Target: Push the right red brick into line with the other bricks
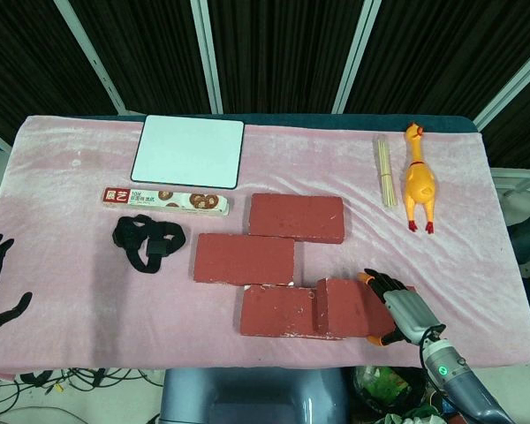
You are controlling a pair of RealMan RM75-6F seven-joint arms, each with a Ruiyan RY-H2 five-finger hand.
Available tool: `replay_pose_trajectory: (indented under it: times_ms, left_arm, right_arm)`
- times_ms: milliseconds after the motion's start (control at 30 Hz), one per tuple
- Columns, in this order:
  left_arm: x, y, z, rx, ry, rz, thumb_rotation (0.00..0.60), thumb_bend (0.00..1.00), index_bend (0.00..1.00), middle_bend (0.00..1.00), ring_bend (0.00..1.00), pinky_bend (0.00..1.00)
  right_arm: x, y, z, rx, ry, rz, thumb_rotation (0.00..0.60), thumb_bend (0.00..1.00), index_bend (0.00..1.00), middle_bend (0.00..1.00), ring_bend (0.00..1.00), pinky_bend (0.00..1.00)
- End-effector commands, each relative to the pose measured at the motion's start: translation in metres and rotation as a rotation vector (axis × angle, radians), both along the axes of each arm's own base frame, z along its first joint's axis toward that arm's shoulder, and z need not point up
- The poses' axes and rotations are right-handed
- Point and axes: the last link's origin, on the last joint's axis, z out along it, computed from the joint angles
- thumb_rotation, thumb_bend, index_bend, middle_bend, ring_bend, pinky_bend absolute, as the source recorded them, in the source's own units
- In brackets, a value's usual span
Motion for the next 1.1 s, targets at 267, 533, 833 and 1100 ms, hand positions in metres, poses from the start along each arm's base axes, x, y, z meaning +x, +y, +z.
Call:
replay_pose_trajectory:
  times_ms: [267, 533, 833, 1100]
  left_arm:
    - [0.0, -0.0006, 0.0001, 0.0, -0.001, -0.002, 0.6, 0.25, 0.11, 0.06, 0.0, 0.0]
    - [0.0001, 0.0007, -0.0001, -0.001, -0.001, -0.001, 0.6, 0.25, 0.11, 0.06, 0.0, 0.0]
    - [0.0, 0.0004, -0.0001, 0.0, -0.001, 0.001, 0.6, 0.25, 0.1, 0.06, 0.0, 0.0]
    - [0.0001, 0.0006, -0.0001, 0.0, -0.001, 0.001, 0.6, 0.25, 0.1, 0.06, 0.0, 0.0]
  right_arm:
    - [0.0019, -0.0001, 0.0002, 0.003, 0.0, 0.005, 0.6, 0.0, 0.0, 0.0, 0.0, 0.1]
    - [0.0016, -0.0025, -0.0014, 0.008, 0.008, 0.005, 0.6, 0.0, 0.0, 0.0, 0.0, 0.1]
    - [0.002, -0.0027, -0.0021, 0.03, 0.025, 0.007, 0.6, 0.0, 0.0, 0.0, 0.0, 0.1]
    - [0.0039, -0.0035, -0.0034, 0.045, 0.016, 0.001, 0.6, 0.0, 0.0, 0.0, 0.0, 0.1]
